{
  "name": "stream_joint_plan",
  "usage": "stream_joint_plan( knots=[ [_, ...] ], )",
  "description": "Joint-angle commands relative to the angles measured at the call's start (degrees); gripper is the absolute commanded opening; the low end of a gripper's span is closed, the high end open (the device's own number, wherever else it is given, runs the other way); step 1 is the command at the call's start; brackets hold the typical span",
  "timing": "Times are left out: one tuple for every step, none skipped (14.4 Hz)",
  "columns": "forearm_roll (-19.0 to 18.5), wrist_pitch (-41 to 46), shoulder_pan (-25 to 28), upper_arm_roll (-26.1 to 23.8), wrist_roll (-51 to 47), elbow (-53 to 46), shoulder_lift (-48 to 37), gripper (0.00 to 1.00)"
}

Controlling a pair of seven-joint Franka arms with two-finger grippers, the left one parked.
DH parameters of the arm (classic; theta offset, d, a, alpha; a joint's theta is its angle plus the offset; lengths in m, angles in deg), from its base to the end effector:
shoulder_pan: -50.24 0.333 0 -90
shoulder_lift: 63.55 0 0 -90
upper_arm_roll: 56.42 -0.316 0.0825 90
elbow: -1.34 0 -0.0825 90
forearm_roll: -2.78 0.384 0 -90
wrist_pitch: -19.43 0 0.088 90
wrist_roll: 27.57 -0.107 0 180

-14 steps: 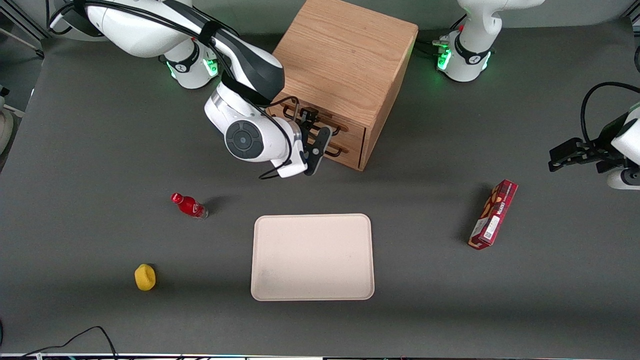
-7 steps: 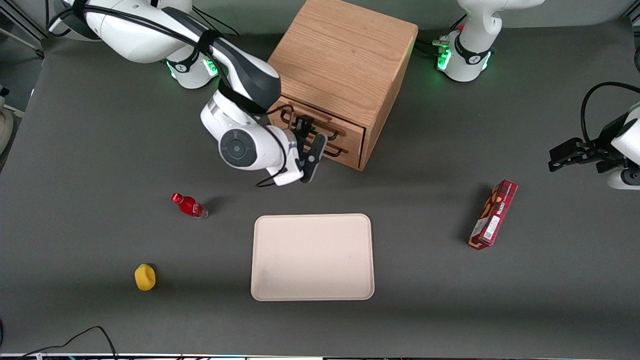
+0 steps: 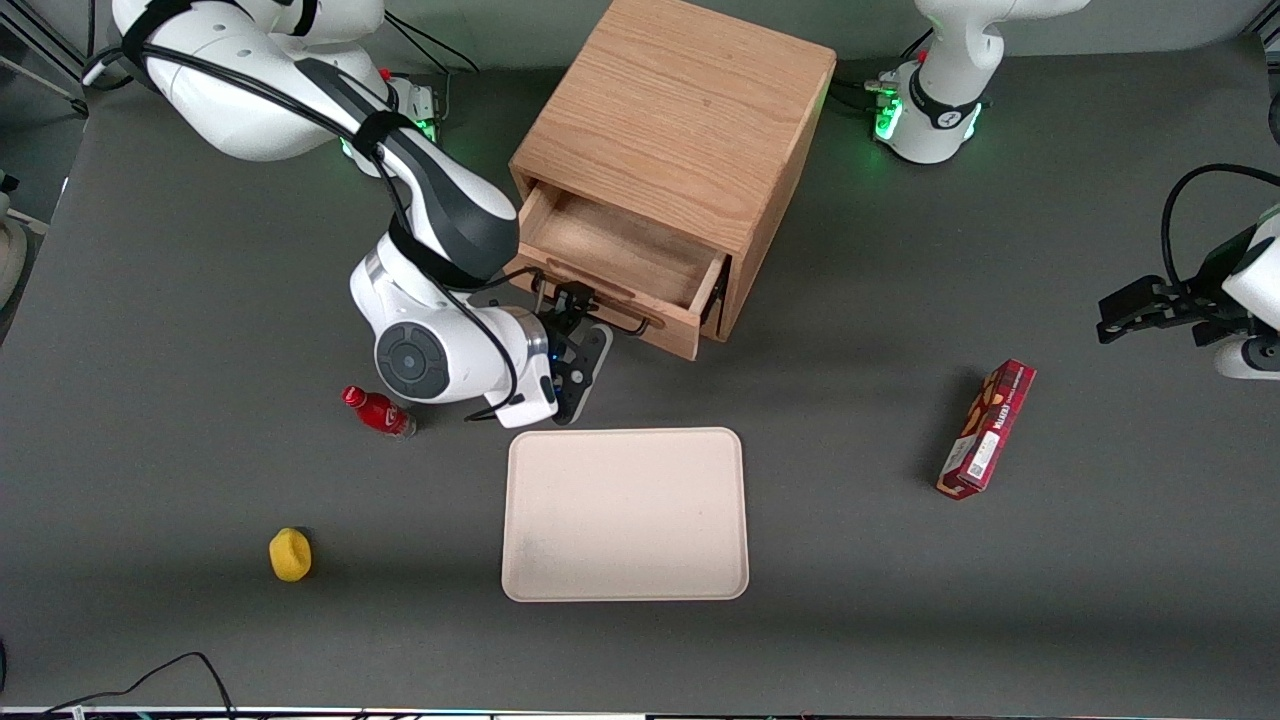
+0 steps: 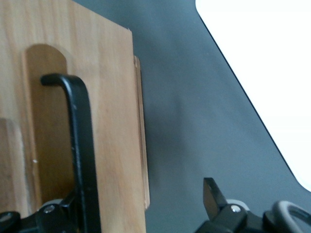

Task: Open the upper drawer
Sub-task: 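Pull the upper drawer outward by its handle with the right gripper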

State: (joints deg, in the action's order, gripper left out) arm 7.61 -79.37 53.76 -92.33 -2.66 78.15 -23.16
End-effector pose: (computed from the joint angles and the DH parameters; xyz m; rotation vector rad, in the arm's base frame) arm 0.5906 0.3712 0.3609 -2.3259 -1.3038 0.3433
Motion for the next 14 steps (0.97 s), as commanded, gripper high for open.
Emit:
stream_joint_plan(
  knots=[
    [-1.93, 4.22, 0.88, -0.21, 0.50, -8.43, 5.13, 1.00],
    [-2.02, 4.23, 0.88, -0.21, 0.50, -8.96, 5.40, 1.00],
    [-2.02, 4.32, 0.88, -0.13, 0.76, -9.75, 5.84, 1.00],
    [-1.94, 4.32, 0.88, 0.31, 0.76, -10.62, 6.19, 1.00],
    [-1.85, 4.32, 0.88, 0.49, 0.76, -11.59, 6.45, 1.00],
    [-1.85, 4.32, 0.88, 0.49, 0.76, -12.56, 6.98, 1.00],
    [-1.85, 4.32, 0.97, 0.49, 0.85, -13.78, 7.68, 1.00],
    [-1.85, 4.32, 0.97, 0.58, 0.85, -14.58, 8.12, 1.00],
    [-2.02, 4.23, 1.23, 0.67, 0.85, -15.11, 8.56, 1.00],
    [-2.02, 4.23, 1.23, 1.28, 0.93, -15.99, 8.65, 1.00],
    [-2.02, 4.14, 1.49, 2.06, 1.37, -17.04, 9.00, 1.00],
    [-2.02, 3.88, 2.28, 2.86, 3.38, -18.01, 9.53, 1.00],
    [-2.02, 3.62, 2.55, 3.99, 5.66, -18.89, 9.71, 1.00],
    [-2.02, 3.53, 3.16, 4.79, 6.46, -19.33, 9.80, 1.00]
  ],
)
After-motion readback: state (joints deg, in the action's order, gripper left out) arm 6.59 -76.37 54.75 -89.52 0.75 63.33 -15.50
